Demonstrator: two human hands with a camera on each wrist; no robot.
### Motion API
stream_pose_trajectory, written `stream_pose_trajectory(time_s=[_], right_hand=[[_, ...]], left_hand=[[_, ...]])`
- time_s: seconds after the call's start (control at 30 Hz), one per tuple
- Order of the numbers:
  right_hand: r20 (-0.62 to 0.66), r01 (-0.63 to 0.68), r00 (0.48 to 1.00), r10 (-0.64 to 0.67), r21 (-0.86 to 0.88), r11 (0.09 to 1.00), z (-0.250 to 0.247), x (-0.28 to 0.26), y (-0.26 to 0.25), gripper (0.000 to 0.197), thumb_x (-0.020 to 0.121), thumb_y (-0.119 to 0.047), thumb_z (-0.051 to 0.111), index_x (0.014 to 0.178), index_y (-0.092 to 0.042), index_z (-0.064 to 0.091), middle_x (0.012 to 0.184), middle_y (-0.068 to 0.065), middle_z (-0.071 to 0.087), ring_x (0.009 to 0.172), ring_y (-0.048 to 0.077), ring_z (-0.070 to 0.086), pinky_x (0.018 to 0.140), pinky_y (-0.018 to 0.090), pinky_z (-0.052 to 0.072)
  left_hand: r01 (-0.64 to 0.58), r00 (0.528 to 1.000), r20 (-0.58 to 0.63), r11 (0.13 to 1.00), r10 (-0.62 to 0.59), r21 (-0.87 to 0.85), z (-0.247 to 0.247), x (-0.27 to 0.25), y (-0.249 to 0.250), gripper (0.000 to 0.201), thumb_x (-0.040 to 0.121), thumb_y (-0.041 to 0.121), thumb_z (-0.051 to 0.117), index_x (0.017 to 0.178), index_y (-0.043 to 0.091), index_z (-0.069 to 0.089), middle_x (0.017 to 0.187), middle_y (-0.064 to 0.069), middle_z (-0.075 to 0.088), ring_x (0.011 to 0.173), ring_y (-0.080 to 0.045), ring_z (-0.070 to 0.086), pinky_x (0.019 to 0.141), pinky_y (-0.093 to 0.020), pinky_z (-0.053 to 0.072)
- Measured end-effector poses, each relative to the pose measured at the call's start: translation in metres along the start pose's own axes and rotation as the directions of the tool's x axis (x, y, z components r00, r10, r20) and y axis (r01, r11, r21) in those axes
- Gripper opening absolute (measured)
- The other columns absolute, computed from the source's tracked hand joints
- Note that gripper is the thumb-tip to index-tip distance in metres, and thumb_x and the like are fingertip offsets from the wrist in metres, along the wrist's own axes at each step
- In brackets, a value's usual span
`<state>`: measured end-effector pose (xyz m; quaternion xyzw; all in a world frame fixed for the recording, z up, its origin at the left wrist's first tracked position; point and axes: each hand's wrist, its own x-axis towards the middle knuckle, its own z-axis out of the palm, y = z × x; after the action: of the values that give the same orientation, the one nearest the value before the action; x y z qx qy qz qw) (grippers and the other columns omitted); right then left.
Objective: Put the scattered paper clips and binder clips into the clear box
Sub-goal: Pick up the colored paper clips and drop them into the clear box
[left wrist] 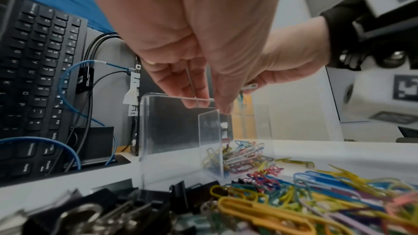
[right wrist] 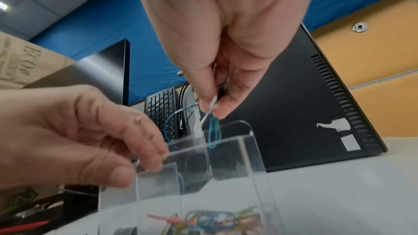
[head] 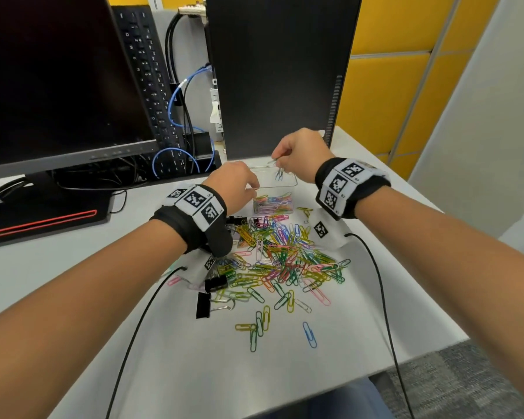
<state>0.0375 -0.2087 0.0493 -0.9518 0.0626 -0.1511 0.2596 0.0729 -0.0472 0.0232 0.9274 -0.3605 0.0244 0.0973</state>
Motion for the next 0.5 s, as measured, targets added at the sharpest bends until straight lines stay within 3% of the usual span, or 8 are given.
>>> stream_pose_trajectory(time_s=[0.13, 0.27, 0.37, 0.5], right_hand=[[0.063, 0.003, 0.998, -0.002, -0.020, 1.000, 0.000, -0.007, 0.001, 0.021, 0.089, -0.017, 0.064, 0.109, -0.013, 0.071, 0.108, 0.004, 0.069, 0.095, 0.015, 0.061, 0.085, 0.023, 0.045], [0.034, 0.054, 0.998, -0.054, -0.012, 0.998, -0.015, -0.024, 0.004, 0.014, 0.088, -0.015, 0.064, 0.097, -0.012, 0.074, 0.097, 0.002, 0.070, 0.086, 0.012, 0.059, 0.078, 0.022, 0.043], [0.247, 0.061, 0.968, -0.034, -0.101, 0.993, -0.019, -0.042, 0.013, 0.014, 0.087, -0.016, 0.065, 0.094, -0.010, 0.075, 0.094, 0.001, 0.072, 0.083, 0.011, 0.061, 0.079, 0.024, 0.048], [0.548, 0.153, 0.834, 0.061, -0.336, 0.929, -0.008, -0.068, 0.024, 0.033, 0.096, -0.032, 0.051, 0.125, -0.019, 0.061, 0.128, 0.001, 0.061, 0.115, 0.018, 0.056, 0.100, 0.031, 0.041]], left_hand=[[-0.028, 1.000, 0.000, 1.000, 0.028, 0.001, -0.001, -0.014, 0.000, 0.033, 0.092, 0.029, 0.054, 0.123, 0.019, 0.059, 0.128, -0.004, 0.053, 0.117, -0.022, 0.051, 0.100, -0.036, 0.043], [-0.105, 0.994, 0.026, 0.994, 0.105, -0.001, -0.002, -0.030, 0.008, 0.025, 0.091, 0.031, 0.054, 0.112, 0.019, 0.061, 0.111, -0.004, 0.054, 0.099, -0.020, 0.055, 0.088, -0.034, 0.047], [-0.168, 0.963, 0.224, 0.985, 0.152, 0.051, 0.005, -0.042, 0.017, 0.031, 0.089, 0.041, 0.054, 0.114, 0.022, 0.060, 0.111, -0.002, 0.057, 0.098, -0.019, 0.055, 0.086, -0.033, 0.047], [-0.223, 0.868, 0.481, 0.962, 0.123, 0.157, 0.022, -0.050, 0.022, 0.069, 0.080, 0.066, 0.050, 0.137, 0.028, 0.040, 0.133, -0.006, 0.048, 0.120, -0.026, 0.048, 0.100, -0.043, 0.043]])
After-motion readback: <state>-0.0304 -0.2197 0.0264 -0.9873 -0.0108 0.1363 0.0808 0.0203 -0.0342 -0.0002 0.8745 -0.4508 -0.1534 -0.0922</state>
